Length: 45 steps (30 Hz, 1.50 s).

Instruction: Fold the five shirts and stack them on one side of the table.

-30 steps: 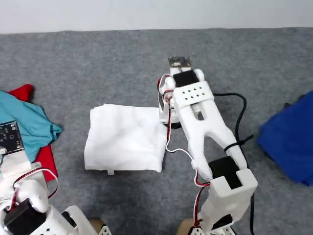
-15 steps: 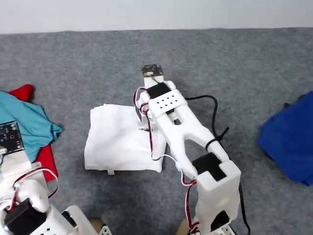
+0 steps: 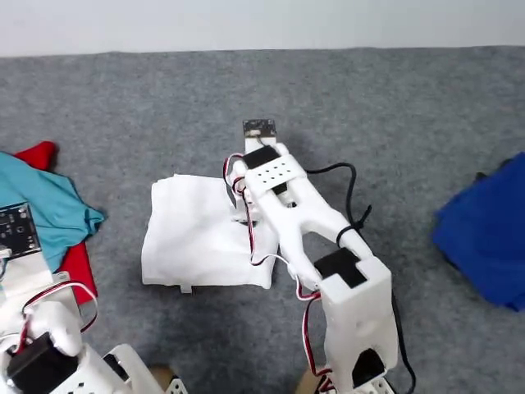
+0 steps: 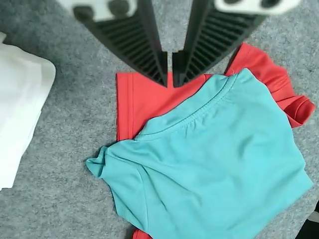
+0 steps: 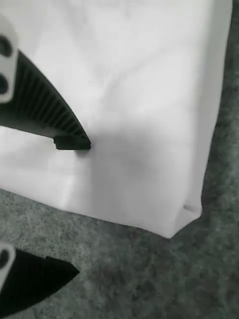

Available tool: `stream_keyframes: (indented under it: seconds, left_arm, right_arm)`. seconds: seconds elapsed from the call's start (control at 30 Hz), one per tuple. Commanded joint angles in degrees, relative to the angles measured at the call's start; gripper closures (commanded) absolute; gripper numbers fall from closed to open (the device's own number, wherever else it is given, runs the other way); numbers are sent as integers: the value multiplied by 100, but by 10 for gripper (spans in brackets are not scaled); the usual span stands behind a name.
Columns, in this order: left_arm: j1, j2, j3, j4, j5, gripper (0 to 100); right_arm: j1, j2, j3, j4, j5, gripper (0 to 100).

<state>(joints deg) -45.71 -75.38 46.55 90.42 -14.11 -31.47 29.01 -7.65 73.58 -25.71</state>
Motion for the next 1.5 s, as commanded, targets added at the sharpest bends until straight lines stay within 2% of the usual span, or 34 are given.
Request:
stream_keyframes:
  seconds: [0.0, 0.23, 0.4, 0.57, 0.73, 0.9, 1.1, 1.27, 1.47]
  left_arm:
    - [-9, -26, -40, -53, -44, 968]
    - [0, -26, -40, -53, -35, 968]
    - [0, -26, -40, -53, -26, 968]
    - [0, -26, -40, -53, -26, 968]
    - [0, -26, -40, -53, -26, 968]
    - [0, -26, -40, -53, -26, 968]
    - [0, -26, -40, -53, -26, 968]
    - [0, -26, -40, -53, -26, 968]
    - [0, -26, -40, -53, -26, 968]
  right_arm:
    - [-180, 84, -44, -66, -53, 679]
    - [-400, 418, -53, -48, 44, 788]
    - [-374, 356, -53, -13, 378, 994]
    - [-48, 92, -35, 198, 589, 990]
    - [708, -426, -35, 312, 712, 990]
    - [1508, -796, -44, -48, 1960, 990]
    - [2308, -840, -44, -716, 4132, 990]
    - [2677, -831, -44, -1473, 6048, 990]
    - [2765, -822, -44, -2378, 7921, 990]
